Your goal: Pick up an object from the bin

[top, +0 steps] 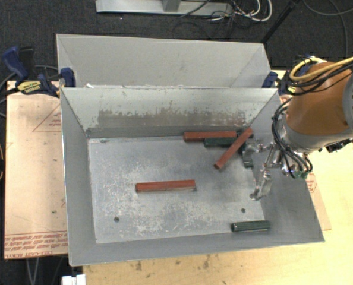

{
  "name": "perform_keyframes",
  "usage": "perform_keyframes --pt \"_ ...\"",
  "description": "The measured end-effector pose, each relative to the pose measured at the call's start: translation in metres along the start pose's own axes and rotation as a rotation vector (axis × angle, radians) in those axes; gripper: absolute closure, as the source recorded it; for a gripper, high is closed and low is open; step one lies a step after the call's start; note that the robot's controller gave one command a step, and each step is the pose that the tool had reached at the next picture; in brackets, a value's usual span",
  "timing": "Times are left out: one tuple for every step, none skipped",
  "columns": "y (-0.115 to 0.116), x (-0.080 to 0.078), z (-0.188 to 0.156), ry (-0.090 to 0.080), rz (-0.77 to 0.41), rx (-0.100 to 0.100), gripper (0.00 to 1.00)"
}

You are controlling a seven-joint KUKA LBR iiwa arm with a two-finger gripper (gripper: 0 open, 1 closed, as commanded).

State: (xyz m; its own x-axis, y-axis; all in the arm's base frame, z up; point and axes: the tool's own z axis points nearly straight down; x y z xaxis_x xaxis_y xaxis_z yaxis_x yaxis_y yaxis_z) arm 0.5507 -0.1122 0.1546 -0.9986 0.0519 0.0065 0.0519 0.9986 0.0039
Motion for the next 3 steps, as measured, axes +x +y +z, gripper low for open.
perform_keyframes --pt "0.026 -0.074 0.076 -0.008 0.044 0.001 0.00" --pt "0.024 -0.074 0.072 -0.009 0.046 0.003 1.00" --pt "0.035 -0.096 -0.086 -0.020 0.026 0.004 1.00"
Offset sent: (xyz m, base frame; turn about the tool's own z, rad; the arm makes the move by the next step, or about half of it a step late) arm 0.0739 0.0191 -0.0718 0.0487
